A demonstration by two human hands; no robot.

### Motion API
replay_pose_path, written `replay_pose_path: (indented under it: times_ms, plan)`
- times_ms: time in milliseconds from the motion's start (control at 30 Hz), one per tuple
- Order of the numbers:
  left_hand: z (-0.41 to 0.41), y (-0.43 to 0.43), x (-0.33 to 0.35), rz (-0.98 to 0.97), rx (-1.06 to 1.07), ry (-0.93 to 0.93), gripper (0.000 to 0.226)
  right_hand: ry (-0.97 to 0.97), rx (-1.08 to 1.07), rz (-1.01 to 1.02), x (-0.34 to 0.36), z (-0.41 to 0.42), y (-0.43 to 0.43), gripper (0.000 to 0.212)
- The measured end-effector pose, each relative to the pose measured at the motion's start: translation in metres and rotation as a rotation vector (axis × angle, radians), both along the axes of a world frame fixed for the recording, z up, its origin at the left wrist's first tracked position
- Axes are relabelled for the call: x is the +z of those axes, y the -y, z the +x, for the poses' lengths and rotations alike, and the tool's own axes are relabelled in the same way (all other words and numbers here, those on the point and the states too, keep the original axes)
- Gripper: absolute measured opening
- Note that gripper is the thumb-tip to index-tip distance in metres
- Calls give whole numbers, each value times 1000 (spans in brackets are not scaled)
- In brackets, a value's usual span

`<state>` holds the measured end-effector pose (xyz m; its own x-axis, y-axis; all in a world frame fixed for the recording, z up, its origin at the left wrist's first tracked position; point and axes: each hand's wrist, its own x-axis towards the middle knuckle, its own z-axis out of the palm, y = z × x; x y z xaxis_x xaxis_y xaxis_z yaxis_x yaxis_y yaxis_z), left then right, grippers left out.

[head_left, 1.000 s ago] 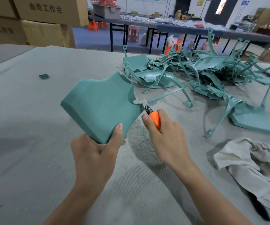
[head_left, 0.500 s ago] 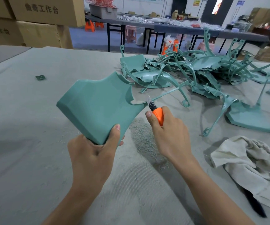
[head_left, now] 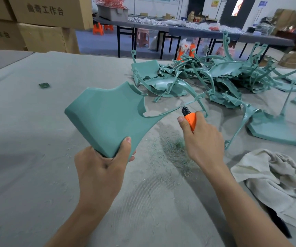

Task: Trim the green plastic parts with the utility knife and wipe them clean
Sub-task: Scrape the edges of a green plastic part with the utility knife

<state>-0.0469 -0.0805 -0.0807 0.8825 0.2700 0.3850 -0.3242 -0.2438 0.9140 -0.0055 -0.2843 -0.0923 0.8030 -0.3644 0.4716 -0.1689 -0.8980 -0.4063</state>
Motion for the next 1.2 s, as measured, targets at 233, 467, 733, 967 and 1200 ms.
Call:
replay_pose_path:
  times_ms: [233, 467, 733, 967, 1200]
  plan:
    - [3, -1, -1, 22, 10, -43, 25, 40, -109, -44, 4, 0, 17, 40]
    - [8, -5, -1, -24, 74, -105, 25, 123, 233, -13, 2, -4, 1, 43]
    - [4, -1, 2, -117, -16, -183, 11, 282, 234, 60, 4, -4, 12, 62]
    - [4, -2, 6, -93, -34, -191, 16, 294, 150, -121, 9, -7, 29, 34]
    - [5, -2, 5, 129, 34, -134, 27, 104, 149, -252, 21, -12, 41, 18]
